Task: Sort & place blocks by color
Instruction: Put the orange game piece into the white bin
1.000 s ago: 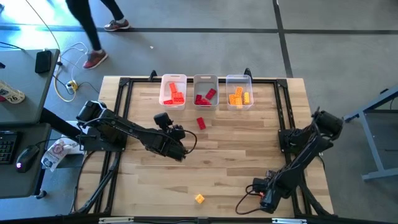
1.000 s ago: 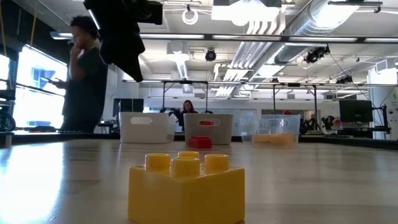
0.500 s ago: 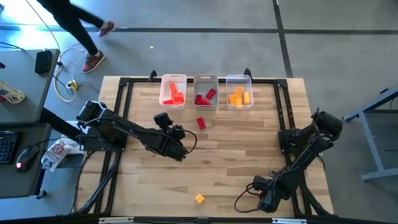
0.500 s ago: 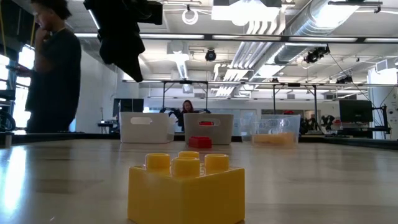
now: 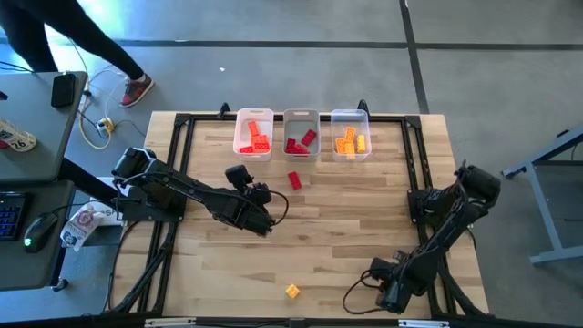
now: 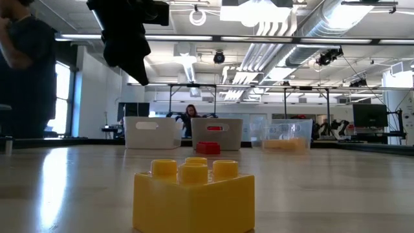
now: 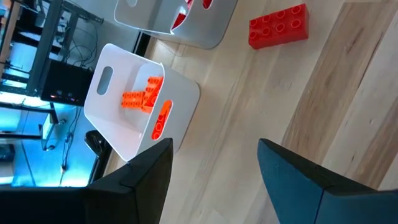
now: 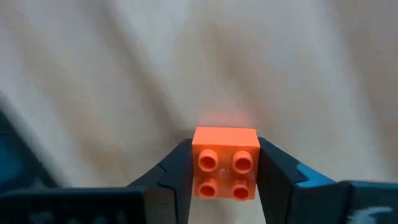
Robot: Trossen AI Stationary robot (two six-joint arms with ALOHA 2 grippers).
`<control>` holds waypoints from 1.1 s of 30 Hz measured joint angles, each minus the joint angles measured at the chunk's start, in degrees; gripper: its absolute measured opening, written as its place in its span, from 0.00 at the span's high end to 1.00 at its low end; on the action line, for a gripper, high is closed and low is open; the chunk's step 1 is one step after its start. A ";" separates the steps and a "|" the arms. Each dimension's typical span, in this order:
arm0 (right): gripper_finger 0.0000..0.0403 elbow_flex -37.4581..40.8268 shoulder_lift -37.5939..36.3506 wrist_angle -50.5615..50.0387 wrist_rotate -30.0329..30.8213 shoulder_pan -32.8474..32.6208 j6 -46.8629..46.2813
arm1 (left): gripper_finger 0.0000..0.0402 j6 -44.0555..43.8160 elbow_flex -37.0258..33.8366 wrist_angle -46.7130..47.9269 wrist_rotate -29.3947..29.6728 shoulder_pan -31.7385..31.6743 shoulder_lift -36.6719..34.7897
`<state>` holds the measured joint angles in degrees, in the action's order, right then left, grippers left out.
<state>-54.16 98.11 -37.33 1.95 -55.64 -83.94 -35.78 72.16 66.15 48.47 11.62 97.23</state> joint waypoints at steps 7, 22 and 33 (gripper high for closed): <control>0.72 -4.52 -0.03 -4.53 12.54 1.75 2.39 | 0.45 3.19 0.00 -0.47 0.03 0.00 0.00; 0.72 -8.20 -0.18 -3.79 34.95 14.26 23.09 | 0.45 15.14 0.00 -4.72 -6.38 0.04 0.00; 0.72 -11.80 -0.29 -1.90 39.62 27.61 42.88 | 0.45 17.53 0.00 -3.95 -0.89 -3.07 -5.29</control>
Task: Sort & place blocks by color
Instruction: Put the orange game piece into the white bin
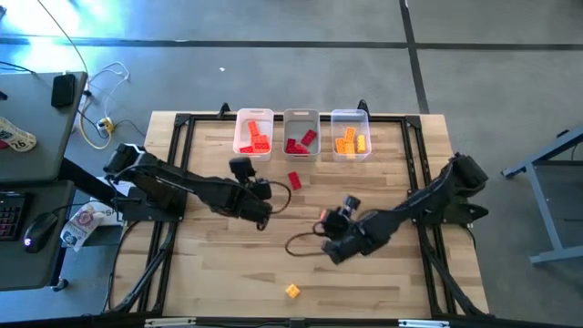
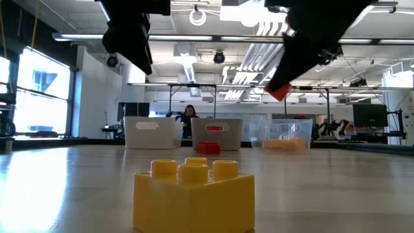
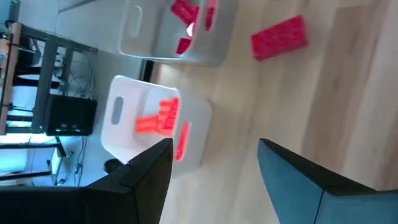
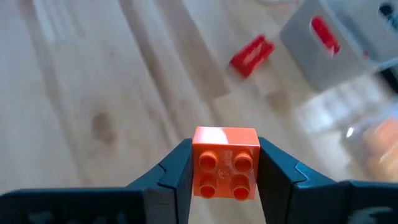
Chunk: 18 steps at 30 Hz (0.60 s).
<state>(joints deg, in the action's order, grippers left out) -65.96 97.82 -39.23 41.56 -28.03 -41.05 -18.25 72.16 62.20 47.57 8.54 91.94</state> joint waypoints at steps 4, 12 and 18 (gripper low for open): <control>0.72 -1.36 0.00 2.60 -0.18 5.23 9.89 | 0.45 3.36 0.00 -0.10 0.11 -2.93 -3.08; 0.72 -7.06 0.00 7.24 -4.53 15.74 30.40 | 0.45 14.67 0.00 -3.33 -4.98 -9.82 -12.45; 0.72 -10.60 -0.02 15.35 -14.05 23.63 45.14 | 0.45 20.98 0.00 -6.45 -16.23 -17.19 -20.80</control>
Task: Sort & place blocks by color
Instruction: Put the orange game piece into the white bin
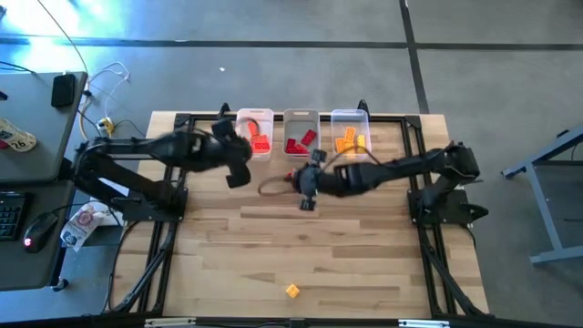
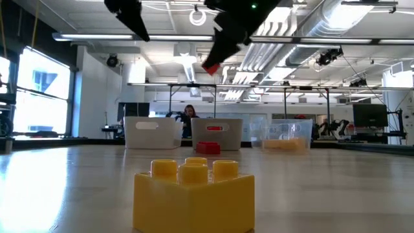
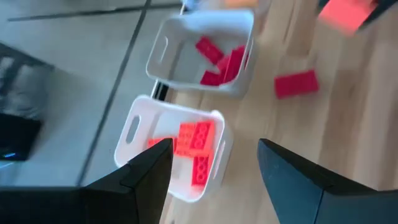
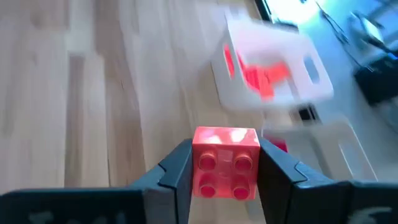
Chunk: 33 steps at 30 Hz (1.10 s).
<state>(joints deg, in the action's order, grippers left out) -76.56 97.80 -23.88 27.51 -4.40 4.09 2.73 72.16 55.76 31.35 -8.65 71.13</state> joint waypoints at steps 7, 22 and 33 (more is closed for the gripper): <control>0.72 -1.85 -0.04 11.71 -15.99 7.75 6.83 | 0.45 3.01 0.00 -1.39 -13.81 -7.96 -6.79; 0.72 -1.87 -0.04 32.84 -46.04 14.19 8.40 | 0.45 2.81 -2.26 -6.66 -41.80 -16.11 -9.97; 0.72 -1.87 -0.04 38.38 -47.45 13.37 2.43 | 0.45 2.11 -7.24 -19.35 -49.19 -14.44 -9.95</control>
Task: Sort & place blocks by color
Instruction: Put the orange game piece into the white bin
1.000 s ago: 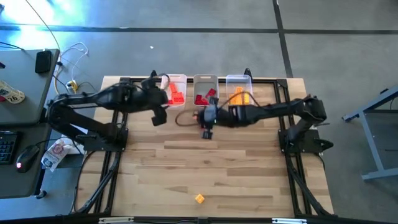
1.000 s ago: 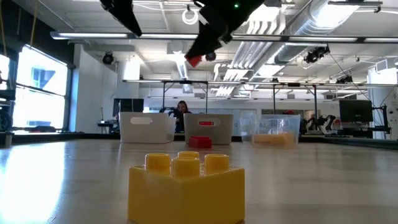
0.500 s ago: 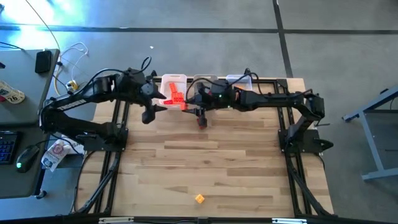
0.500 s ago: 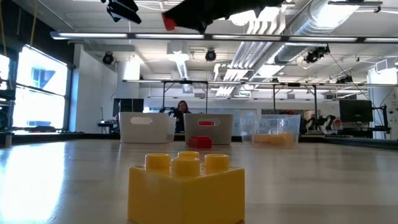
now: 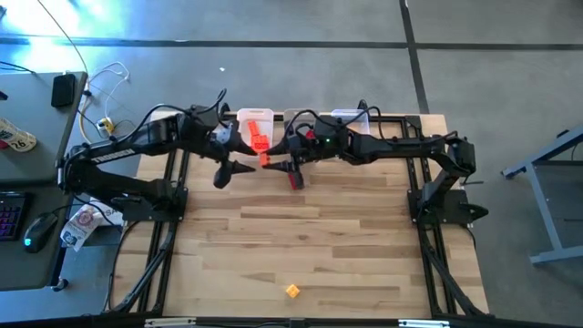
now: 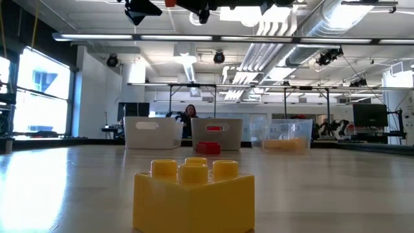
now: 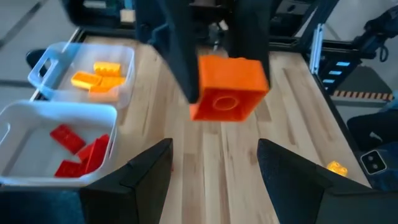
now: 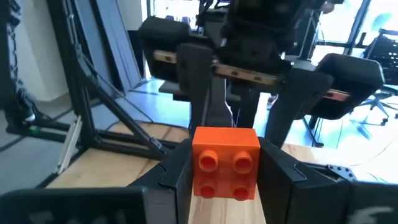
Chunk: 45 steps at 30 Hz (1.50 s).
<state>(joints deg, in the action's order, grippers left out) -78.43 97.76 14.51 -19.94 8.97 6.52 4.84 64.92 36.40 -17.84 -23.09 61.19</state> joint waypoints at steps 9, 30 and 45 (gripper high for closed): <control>0.72 -0.02 -0.02 1.00 6.40 0.00 -2.12 | 0.45 -2.52 -0.50 -7.91 3.17 2.04 0.26; 0.72 -0.02 -0.04 3.51 6.34 0.00 -12.24 | 0.51 -1.40 -0.50 -9.77 6.60 2.57 0.26; 0.72 0.02 0.00 4.87 3.23 0.07 -15.45 | 0.77 -1.66 -0.50 -10.01 8.97 2.55 0.24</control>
<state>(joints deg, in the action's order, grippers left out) -78.41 97.76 19.38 -16.71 9.04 -8.93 3.18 64.42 26.39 -8.87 -20.53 61.43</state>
